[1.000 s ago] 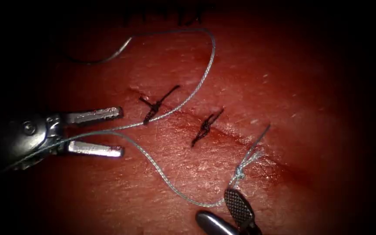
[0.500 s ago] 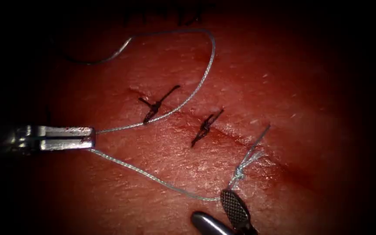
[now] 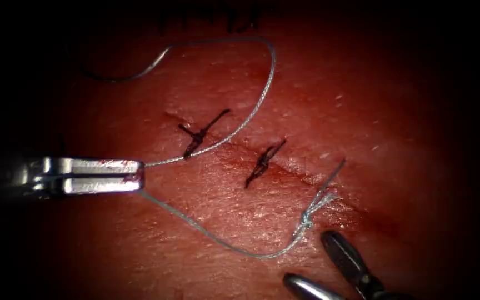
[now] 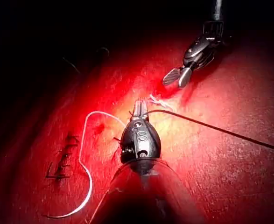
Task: Wound Closure
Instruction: Left gripper wraps thread counter-clockwise around right hand once
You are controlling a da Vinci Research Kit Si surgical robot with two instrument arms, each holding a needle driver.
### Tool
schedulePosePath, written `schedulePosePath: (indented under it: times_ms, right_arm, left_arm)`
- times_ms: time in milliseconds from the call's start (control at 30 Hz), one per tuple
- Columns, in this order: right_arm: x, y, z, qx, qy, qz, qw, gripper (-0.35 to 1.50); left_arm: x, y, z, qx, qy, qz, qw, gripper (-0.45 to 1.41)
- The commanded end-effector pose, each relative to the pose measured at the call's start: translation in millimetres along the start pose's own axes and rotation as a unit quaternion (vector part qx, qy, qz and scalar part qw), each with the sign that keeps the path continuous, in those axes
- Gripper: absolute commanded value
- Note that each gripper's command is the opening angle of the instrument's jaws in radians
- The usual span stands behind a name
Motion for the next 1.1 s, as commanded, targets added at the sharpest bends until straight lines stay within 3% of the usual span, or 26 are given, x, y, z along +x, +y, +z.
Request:
schedulePosePath:
  times_ms: [33,167,400,533,600,733,867,1100]
  right_arm:
    - [0.6,0.7,0.3,-0.004,-0.002,-0.014,1.0,-0.35]
    - [2.7,3.3,1.2,-0.012,-0.015,-0.059,0.998,-0.35]
    - [1.4,4.8,4.9,0.009,-0.039,-0.084,0.996,-0.35]
    - [-0.7,3.9,7.4,0.042,-0.043,-0.103,0.993,-0.35]
    - [-1.0,3.6,7.9,0.049,-0.042,-0.107,0.992,-0.35]
    - [-1.2,1.8,12.1,0.088,-0.028,-0.133,0.987,-0.35]
    - [-1.4,0.6,14.4,0.125,-0.016,-0.148,0.981,-0.35]
    - [-1.7,-0.6,14.1,0.161,0.012,-0.15,0.975,-0.35]
  left_arm:
    - [-0.2,0.3,1.3,-0.006,0.004,0.002,1.0,-0.45]
    - [0.5,0.9,3.9,-0.024,0.017,0.001,1.0,-0.45]
    - [2.6,0.8,8.6,-0.068,0.045,-0.02,0.996,-0.45]
    - [3.4,-0.6,11.7,-0.085,0.057,-0.036,0.994,-0.45]
    - [3.4,-1.0,12.4,-0.088,0.058,-0.041,0.994,-0.45]
    - [3.2,-2.6,14.7,-0.108,0.064,-0.079,0.989,-0.45]
    - [2.7,-4.1,15.0,-0.117,0.07,-0.096,0.986,-0.45]
    - [0.5,-7.1,14.7,-0.121,0.073,-0.089,0.986,-0.45]
